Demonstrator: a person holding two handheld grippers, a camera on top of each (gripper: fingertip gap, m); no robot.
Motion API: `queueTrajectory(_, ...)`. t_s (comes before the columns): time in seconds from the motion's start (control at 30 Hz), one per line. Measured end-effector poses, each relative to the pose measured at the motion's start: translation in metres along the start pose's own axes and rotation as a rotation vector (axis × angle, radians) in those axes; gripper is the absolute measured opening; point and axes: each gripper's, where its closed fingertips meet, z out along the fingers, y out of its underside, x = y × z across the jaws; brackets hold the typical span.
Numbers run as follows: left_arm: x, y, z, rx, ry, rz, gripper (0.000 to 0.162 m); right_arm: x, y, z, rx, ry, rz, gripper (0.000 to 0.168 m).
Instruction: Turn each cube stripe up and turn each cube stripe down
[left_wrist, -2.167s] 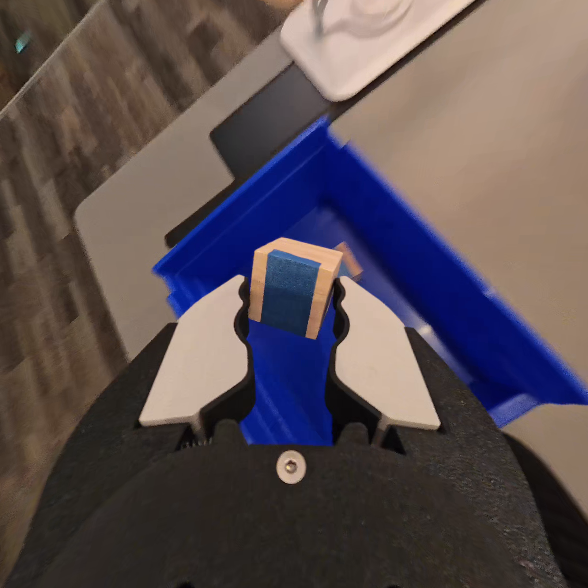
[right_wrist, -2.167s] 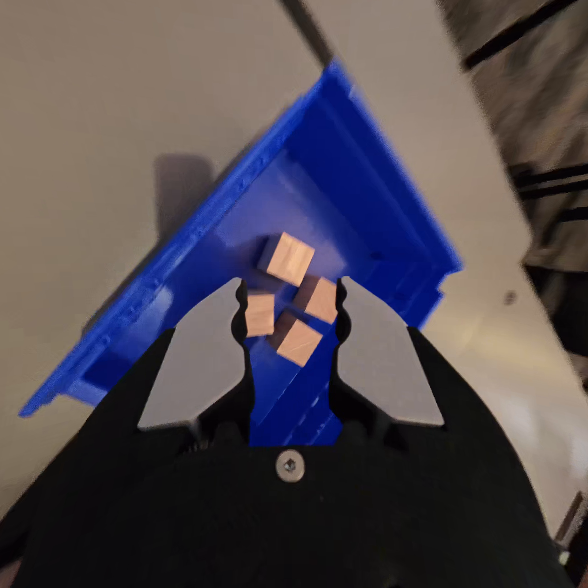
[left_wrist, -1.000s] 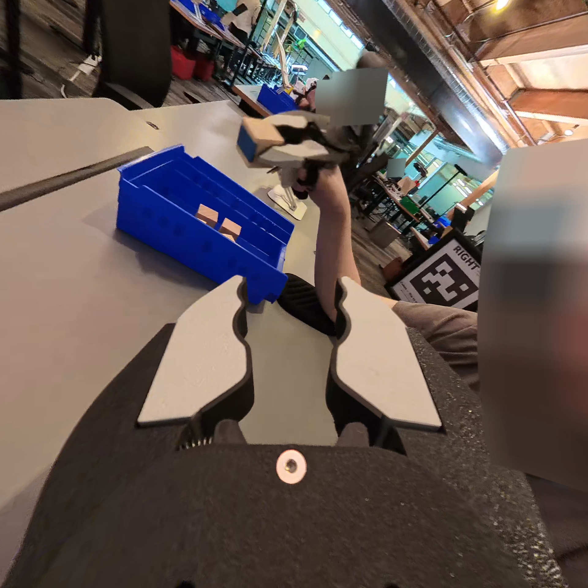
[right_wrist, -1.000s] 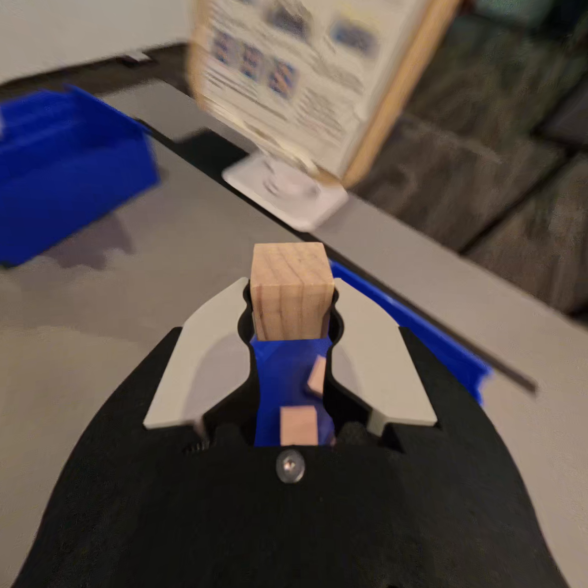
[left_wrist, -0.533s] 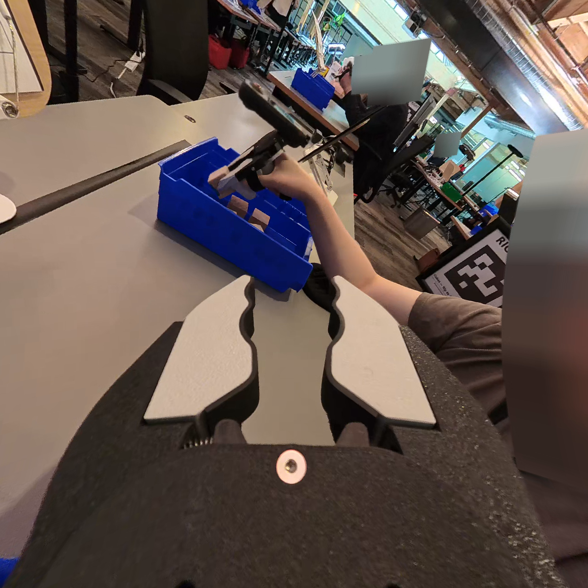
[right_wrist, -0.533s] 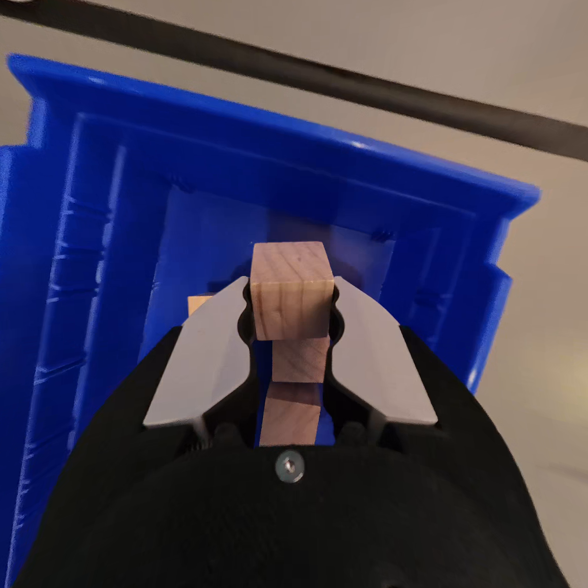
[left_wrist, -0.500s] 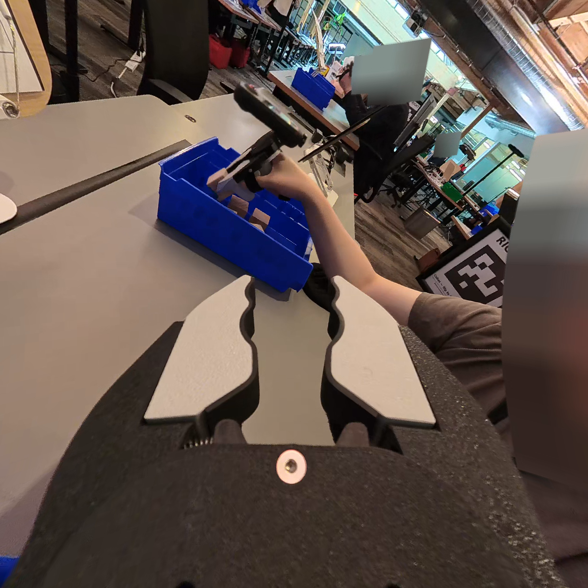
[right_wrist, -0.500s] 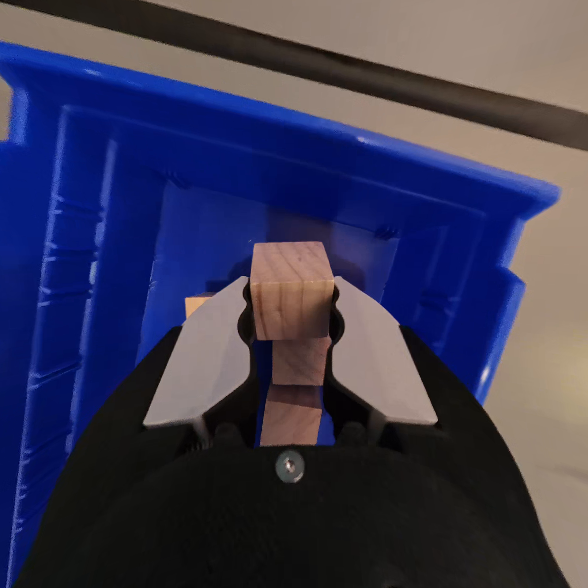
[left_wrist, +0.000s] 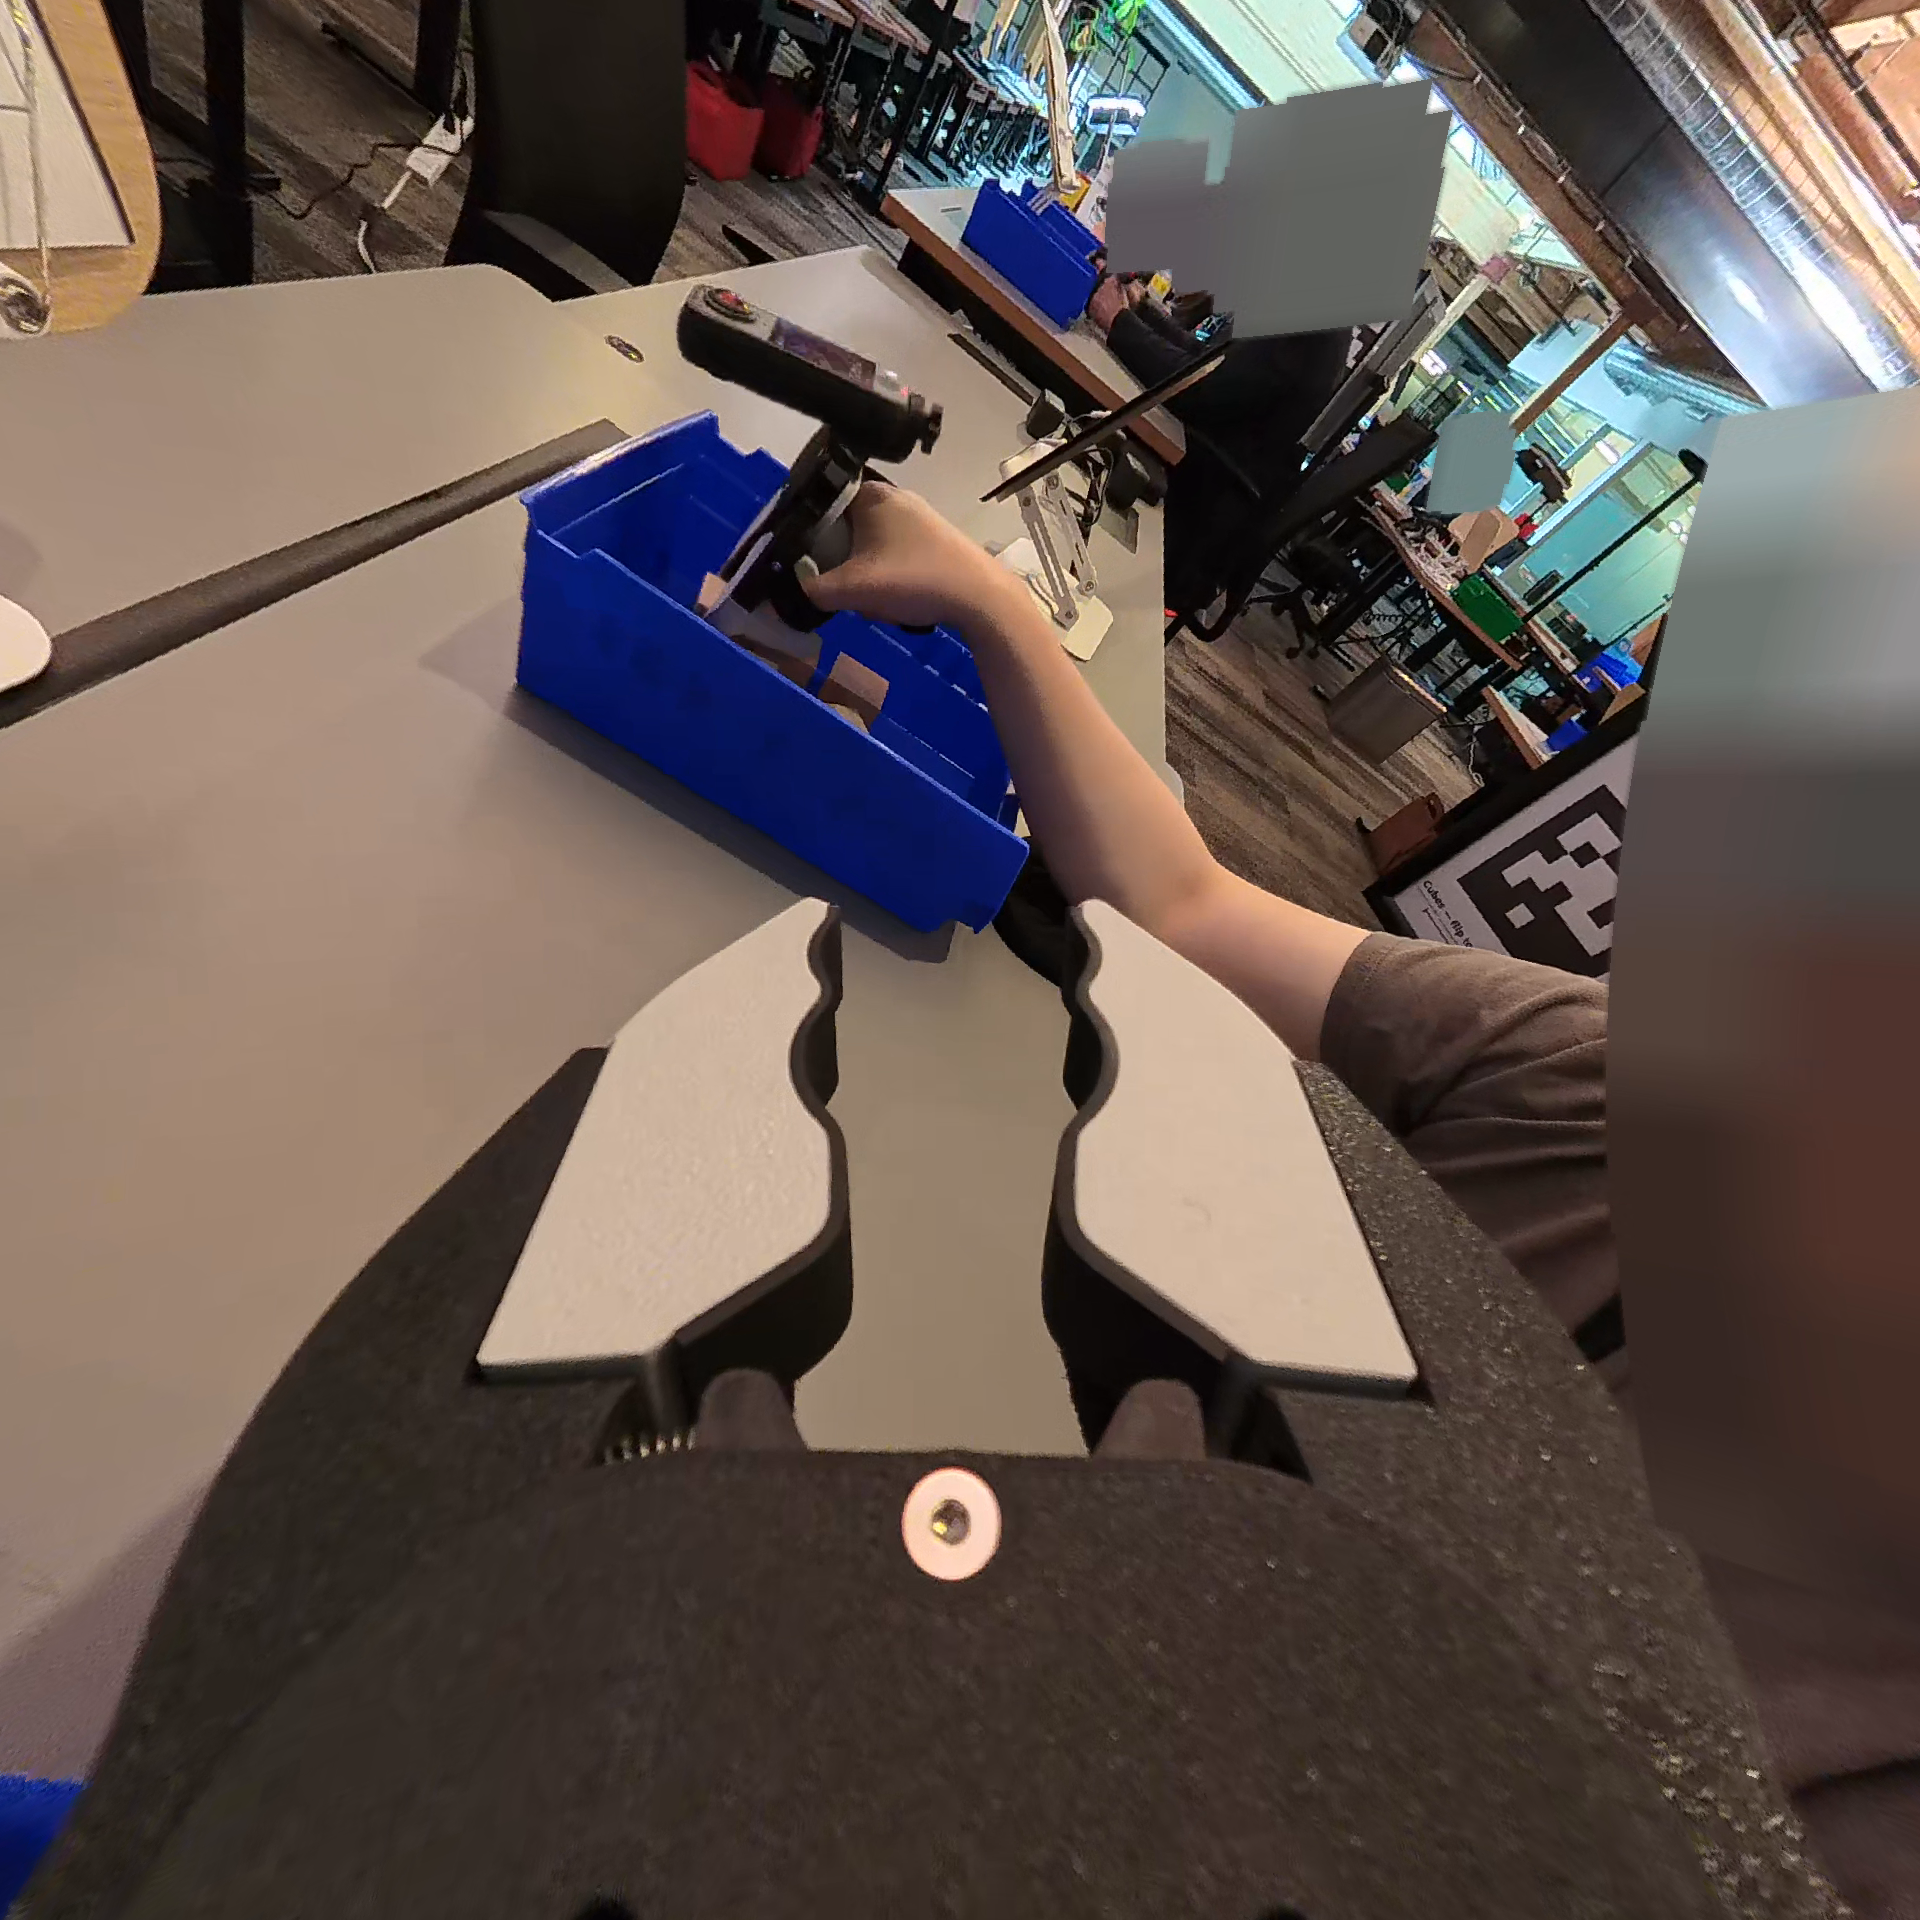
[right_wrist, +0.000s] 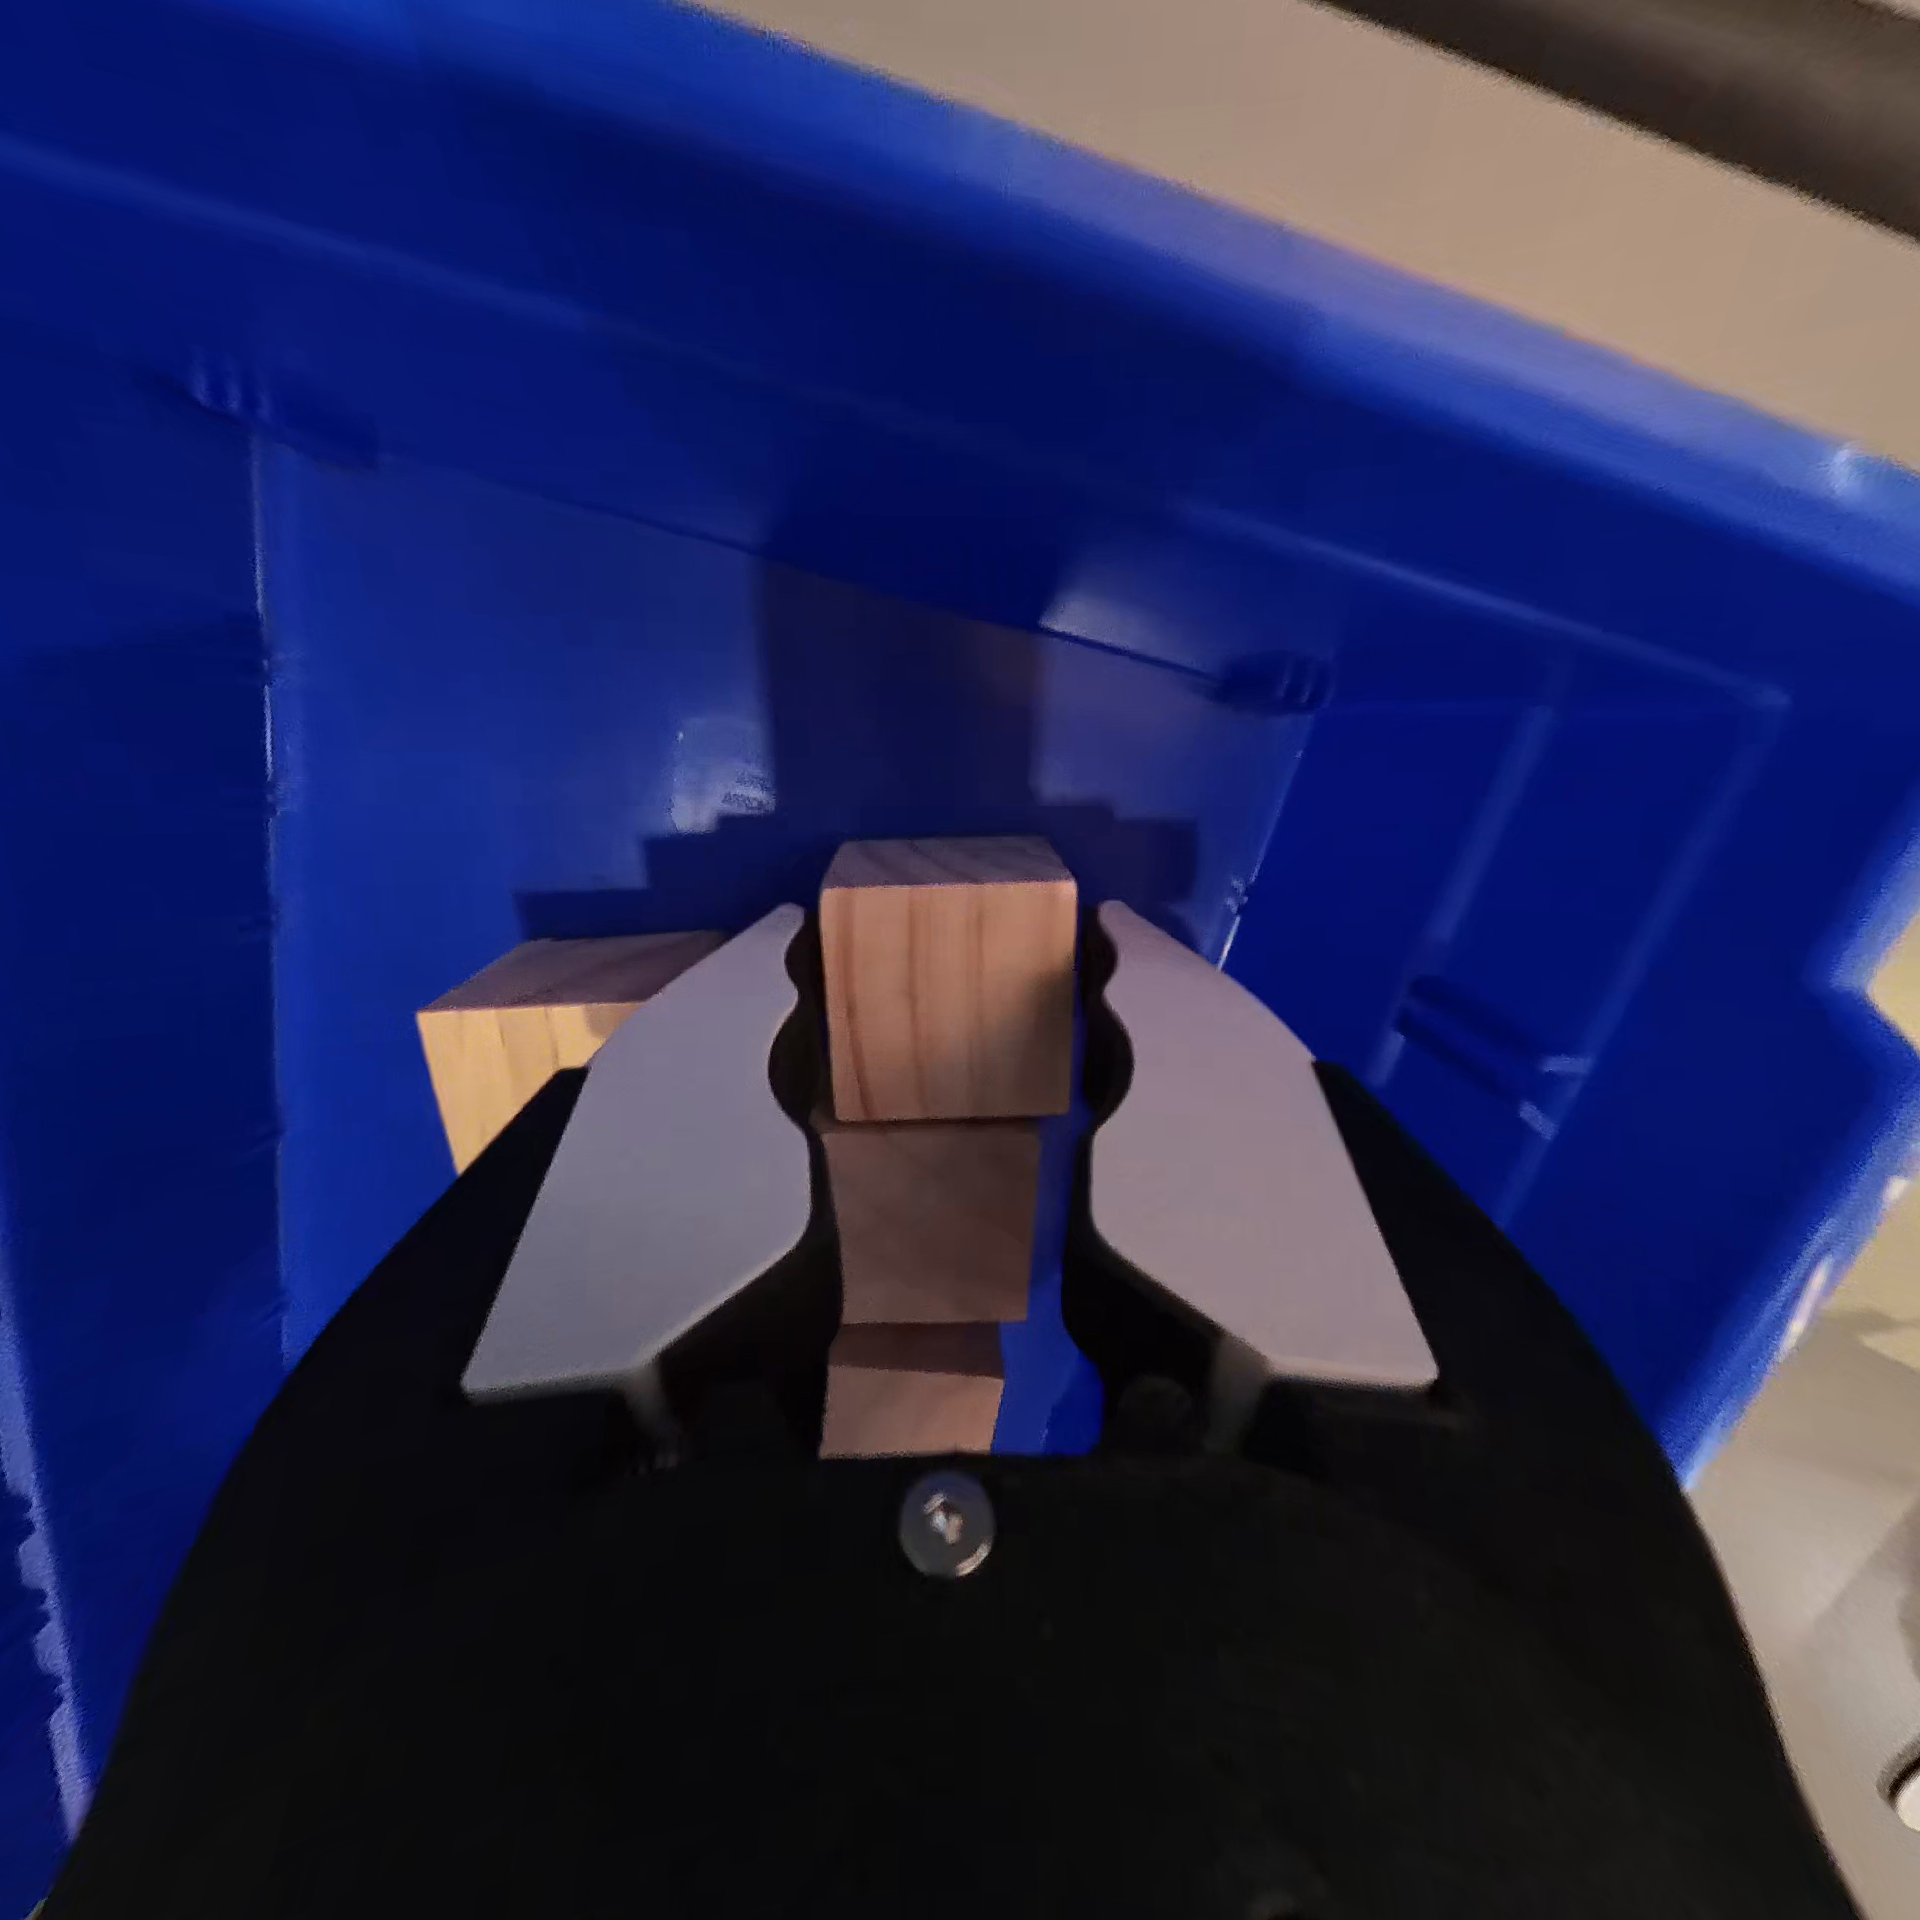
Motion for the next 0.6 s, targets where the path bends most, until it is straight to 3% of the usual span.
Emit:
queueTrajectory(0.1,-0.01,-0.007,-0.016,0.031,-0.084,0.02,0.04,-0.002,-0.013,-0.016,0.109,-0.021,-0.006,0.059)
queueTrajectory(0.23,-0.027,-0.018,-0.069,0.087,-0.294,0.116,0.042,0.004,-0.035,-0.078,0.372,0.023,-0.031,0.06)
queueTrajectory(0.37,-0.056,-0.03,-0.143,0.161,-0.699,0.329,0.041,-0.013,-0.054,-0.151,0.676,0.02,-0.09,0.058)
queueTrajectory(0.47,-0.088,-0.006,-0.176,0.032,-0.965,0.399,0.041,-0.031,-0.057,-0.177,0.77,0.013,-0.141,0.058)
queueTrajectory(0.6,-0.139,0.034,-0.188,-0.212,-1.139,0.211,0.063,-0.049,-0.053,-0.178,0.729,0.074,-0.223,0.058)
